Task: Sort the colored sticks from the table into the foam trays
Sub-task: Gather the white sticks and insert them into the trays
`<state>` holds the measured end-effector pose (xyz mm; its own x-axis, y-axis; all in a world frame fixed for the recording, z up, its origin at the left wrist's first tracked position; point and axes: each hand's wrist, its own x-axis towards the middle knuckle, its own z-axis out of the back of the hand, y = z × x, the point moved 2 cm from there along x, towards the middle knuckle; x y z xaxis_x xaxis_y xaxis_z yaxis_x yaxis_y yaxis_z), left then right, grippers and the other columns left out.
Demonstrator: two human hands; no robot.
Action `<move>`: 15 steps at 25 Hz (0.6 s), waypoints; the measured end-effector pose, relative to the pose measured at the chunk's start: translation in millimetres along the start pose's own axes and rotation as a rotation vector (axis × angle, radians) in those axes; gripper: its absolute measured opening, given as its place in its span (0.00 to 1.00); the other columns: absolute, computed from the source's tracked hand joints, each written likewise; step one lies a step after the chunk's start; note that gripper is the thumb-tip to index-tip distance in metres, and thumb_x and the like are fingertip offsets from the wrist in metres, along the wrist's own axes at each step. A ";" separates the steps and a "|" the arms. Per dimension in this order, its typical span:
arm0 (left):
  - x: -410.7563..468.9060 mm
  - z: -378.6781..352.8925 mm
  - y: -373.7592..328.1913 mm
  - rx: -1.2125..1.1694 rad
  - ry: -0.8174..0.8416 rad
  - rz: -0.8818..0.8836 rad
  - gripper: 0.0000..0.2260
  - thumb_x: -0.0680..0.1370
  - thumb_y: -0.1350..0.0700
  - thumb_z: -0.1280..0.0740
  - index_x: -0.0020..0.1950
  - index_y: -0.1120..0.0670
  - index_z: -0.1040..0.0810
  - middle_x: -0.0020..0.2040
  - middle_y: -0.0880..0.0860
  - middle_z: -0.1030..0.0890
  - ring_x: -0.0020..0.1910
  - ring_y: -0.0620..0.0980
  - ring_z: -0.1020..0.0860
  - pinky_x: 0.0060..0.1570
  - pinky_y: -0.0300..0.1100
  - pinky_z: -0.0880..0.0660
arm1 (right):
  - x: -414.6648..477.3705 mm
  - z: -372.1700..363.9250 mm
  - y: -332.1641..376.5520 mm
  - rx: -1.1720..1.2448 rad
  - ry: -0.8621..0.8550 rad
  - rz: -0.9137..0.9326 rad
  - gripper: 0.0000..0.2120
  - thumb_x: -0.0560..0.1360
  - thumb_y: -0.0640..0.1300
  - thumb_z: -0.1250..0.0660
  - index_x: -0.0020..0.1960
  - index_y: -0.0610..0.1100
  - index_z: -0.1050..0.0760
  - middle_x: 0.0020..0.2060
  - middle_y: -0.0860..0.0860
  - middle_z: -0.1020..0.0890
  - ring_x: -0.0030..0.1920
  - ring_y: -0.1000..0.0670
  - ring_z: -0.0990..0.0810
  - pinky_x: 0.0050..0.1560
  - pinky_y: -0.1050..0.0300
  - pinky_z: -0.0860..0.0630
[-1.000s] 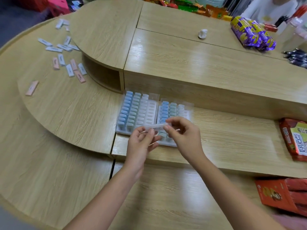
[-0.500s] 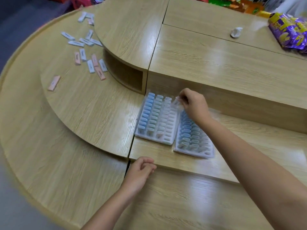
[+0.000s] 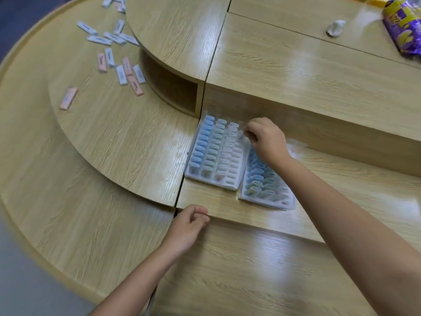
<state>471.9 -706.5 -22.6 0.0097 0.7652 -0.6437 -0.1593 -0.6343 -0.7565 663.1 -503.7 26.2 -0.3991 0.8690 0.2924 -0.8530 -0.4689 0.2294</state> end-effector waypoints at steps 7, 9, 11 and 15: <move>-15.3 3.6 -0.3 0.046 0.005 -0.051 0.09 0.77 0.60 0.38 0.51 0.48 0.23 0.47 0.47 0.18 0.49 0.45 0.21 0.50 0.40 0.28 | -27.0 20.2 29.6 0.126 0.026 -0.195 0.13 0.76 0.39 0.36 0.60 0.39 0.25 0.52 0.44 0.22 0.52 0.44 0.25 0.53 0.50 0.27; -24.4 7.2 2.9 0.071 0.002 -0.063 0.08 0.77 0.60 0.38 0.52 0.48 0.23 0.48 0.46 0.18 0.50 0.44 0.22 0.49 0.39 0.28 | -64.2 32.2 60.5 0.262 0.003 -0.222 0.12 0.76 0.41 0.36 0.58 0.40 0.24 0.49 0.46 0.21 0.50 0.47 0.24 0.52 0.53 0.27; -36.1 11.1 10.9 0.083 -0.006 -0.056 0.07 0.78 0.59 0.37 0.52 0.49 0.24 0.48 0.47 0.19 0.50 0.45 0.22 0.47 0.38 0.29 | -107.8 35.6 91.1 0.313 0.010 -0.201 0.09 0.75 0.41 0.35 0.53 0.41 0.22 0.45 0.47 0.20 0.47 0.50 0.23 0.48 0.57 0.28; -61.9 25.7 41.1 0.065 -0.108 -0.018 0.07 0.77 0.58 0.37 0.51 0.48 0.23 0.48 0.49 0.19 0.47 0.48 0.21 0.43 0.40 0.28 | -182.2 17.1 126.8 0.354 0.239 -0.232 0.05 0.74 0.40 0.35 0.47 0.43 0.21 0.41 0.49 0.21 0.44 0.50 0.24 0.43 0.60 0.31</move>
<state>439.4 -777.2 -10.9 -0.0929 0.7860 -0.6113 -0.2234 -0.6147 -0.7564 633.4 -724.3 17.9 -0.3133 0.9495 -0.0157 -0.7782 -0.2473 0.5772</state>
